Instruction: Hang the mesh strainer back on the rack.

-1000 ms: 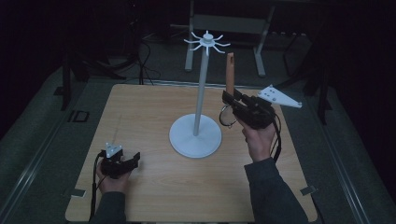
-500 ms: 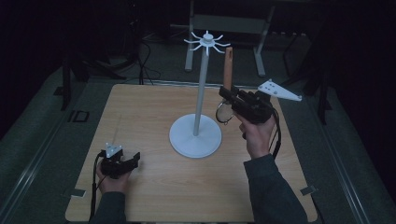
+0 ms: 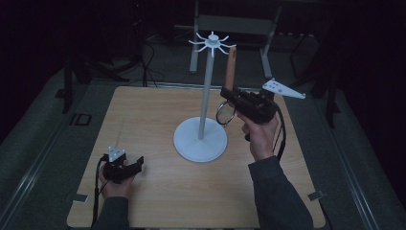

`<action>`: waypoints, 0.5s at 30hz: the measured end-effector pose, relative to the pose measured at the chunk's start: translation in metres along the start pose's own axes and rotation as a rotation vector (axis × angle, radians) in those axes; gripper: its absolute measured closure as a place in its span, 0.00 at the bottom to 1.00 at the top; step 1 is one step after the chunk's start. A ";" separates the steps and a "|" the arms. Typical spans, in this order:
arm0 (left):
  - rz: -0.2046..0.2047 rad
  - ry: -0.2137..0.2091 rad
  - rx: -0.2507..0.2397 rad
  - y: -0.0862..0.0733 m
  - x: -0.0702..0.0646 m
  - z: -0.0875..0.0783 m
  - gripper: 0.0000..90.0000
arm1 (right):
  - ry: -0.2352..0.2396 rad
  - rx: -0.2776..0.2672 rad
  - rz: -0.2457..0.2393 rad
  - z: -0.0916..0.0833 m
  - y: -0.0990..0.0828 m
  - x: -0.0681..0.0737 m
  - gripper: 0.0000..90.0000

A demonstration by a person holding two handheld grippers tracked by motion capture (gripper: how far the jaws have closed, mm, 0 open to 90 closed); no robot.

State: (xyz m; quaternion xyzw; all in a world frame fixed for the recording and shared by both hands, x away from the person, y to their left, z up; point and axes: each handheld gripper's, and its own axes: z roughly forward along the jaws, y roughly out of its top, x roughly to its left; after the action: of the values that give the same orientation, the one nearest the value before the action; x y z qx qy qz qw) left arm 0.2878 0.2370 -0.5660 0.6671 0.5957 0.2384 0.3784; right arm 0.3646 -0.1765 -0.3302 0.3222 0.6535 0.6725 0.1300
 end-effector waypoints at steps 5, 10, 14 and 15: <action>0.000 0.000 0.000 0.000 0.000 0.000 0.29 | 0.003 0.003 0.006 0.004 0.002 0.000 0.77; -0.002 0.000 0.001 0.000 0.000 0.000 0.29 | 0.027 0.018 0.012 0.010 0.005 -0.001 0.77; -0.001 0.000 0.000 0.000 0.000 0.000 0.29 | 0.032 0.027 0.015 0.014 0.005 -0.002 0.77; -0.002 0.000 0.000 0.000 0.000 0.000 0.29 | 0.034 0.036 0.022 0.016 0.006 -0.003 0.77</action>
State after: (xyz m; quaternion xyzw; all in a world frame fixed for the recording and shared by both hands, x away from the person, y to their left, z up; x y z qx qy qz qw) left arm 0.2879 0.2372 -0.5661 0.6667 0.5963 0.2379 0.3785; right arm 0.3783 -0.1661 -0.3265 0.3201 0.6638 0.6676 0.1058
